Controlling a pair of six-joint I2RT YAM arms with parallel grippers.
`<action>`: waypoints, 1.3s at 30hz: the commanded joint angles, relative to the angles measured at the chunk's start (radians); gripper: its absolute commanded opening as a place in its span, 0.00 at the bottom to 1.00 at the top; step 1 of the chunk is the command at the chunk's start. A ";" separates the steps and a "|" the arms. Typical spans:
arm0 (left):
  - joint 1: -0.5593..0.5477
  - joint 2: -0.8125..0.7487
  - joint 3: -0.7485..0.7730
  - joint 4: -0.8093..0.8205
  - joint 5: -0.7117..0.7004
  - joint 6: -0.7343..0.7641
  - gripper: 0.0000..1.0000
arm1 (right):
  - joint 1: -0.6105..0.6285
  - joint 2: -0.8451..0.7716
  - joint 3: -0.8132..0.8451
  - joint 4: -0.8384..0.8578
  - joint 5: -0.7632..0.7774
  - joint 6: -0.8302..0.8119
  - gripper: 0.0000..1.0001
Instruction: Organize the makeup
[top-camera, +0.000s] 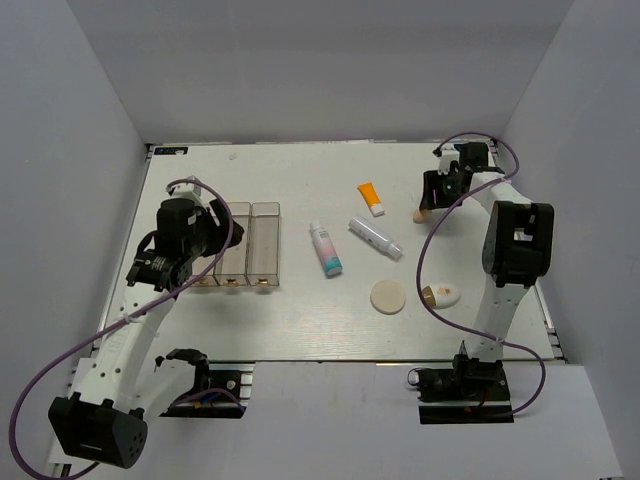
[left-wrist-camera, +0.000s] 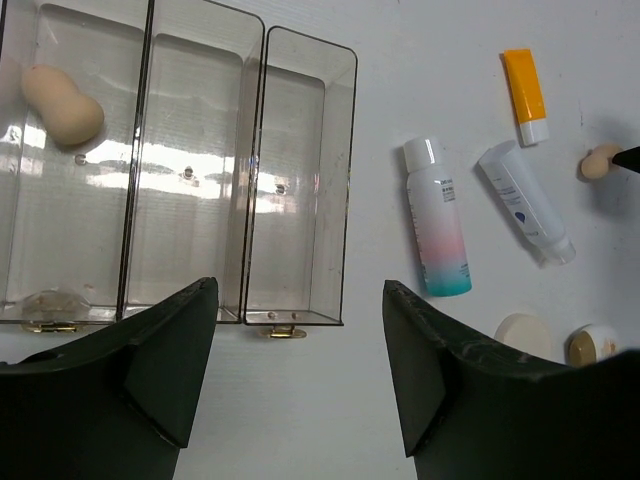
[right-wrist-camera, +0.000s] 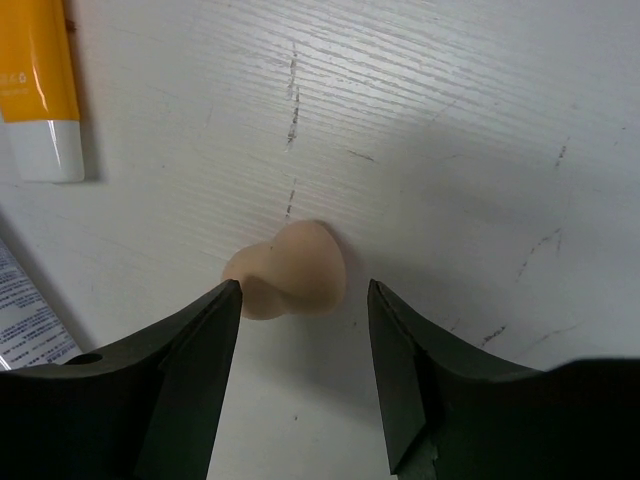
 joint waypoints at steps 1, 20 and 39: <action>-0.004 -0.018 -0.015 -0.011 0.018 -0.020 0.77 | 0.014 0.024 0.013 -0.019 -0.041 0.016 0.58; -0.004 -0.153 -0.051 0.114 0.167 -0.087 0.77 | 0.129 -0.245 -0.024 -0.046 -0.401 -0.300 0.08; -0.004 -0.288 0.099 0.292 0.327 -0.073 0.77 | 0.775 0.200 0.404 0.547 -0.626 0.231 0.05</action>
